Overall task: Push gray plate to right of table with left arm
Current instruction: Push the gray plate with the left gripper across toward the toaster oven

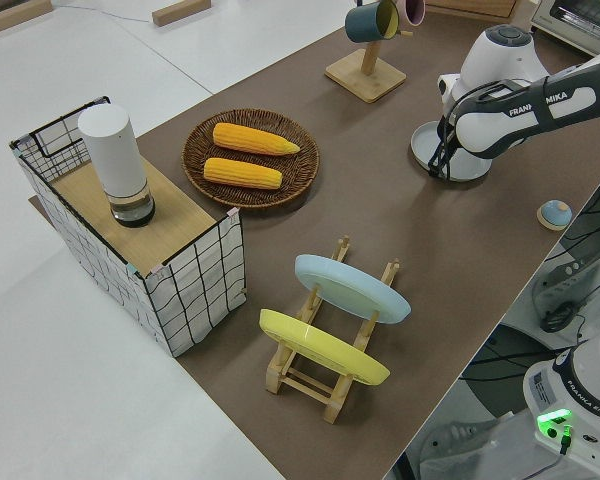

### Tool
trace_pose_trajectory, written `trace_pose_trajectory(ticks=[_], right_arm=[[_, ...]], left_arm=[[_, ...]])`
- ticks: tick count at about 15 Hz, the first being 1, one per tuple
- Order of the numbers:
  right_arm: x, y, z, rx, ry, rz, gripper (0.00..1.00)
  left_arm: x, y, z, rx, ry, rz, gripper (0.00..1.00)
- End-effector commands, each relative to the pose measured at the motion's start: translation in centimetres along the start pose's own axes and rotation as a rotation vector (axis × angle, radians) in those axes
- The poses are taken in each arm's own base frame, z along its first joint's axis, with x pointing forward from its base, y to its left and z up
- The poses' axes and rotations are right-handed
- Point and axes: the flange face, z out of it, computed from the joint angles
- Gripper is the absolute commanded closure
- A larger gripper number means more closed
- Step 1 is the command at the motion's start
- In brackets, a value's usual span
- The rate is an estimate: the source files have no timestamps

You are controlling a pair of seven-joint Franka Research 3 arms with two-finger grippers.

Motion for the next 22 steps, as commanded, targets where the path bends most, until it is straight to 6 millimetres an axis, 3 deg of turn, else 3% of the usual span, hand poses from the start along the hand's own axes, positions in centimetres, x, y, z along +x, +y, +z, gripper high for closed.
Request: trace_pose_trajectory(ticks=[1, 6, 11, 15, 22], right_arm=[[-0.4, 0.2, -0.3, 0.007, -0.004, 0.003, 0.017], [-0.4, 0.2, -0.3, 0.007, -0.005, 0.001, 0.017], [-0.4, 0.2, -0.3, 0.007, -0.005, 0.003, 0.017], [-0.4, 0.2, -0.3, 0.007, -0.005, 0.001, 0.017], [-0.4, 0.2, -0.3, 0.007, -0.005, 0.001, 0.017]], left_arm=[[0.1, 6.2, 3.6, -0.012, -0.033, -0.045, 1.0], [-0.2, 11.2, 4.3, -0.026, -0.036, -0.06, 1.0], [-2.0, 17.2, 4.8, -0.026, -0.061, -0.063, 1.0], [-2.1, 21.9, 5.3, -0.03, -0.075, -0.088, 1.0], [-5.6, 26.3, 7.0, -0.019, -0.103, -0.059, 1.0]])
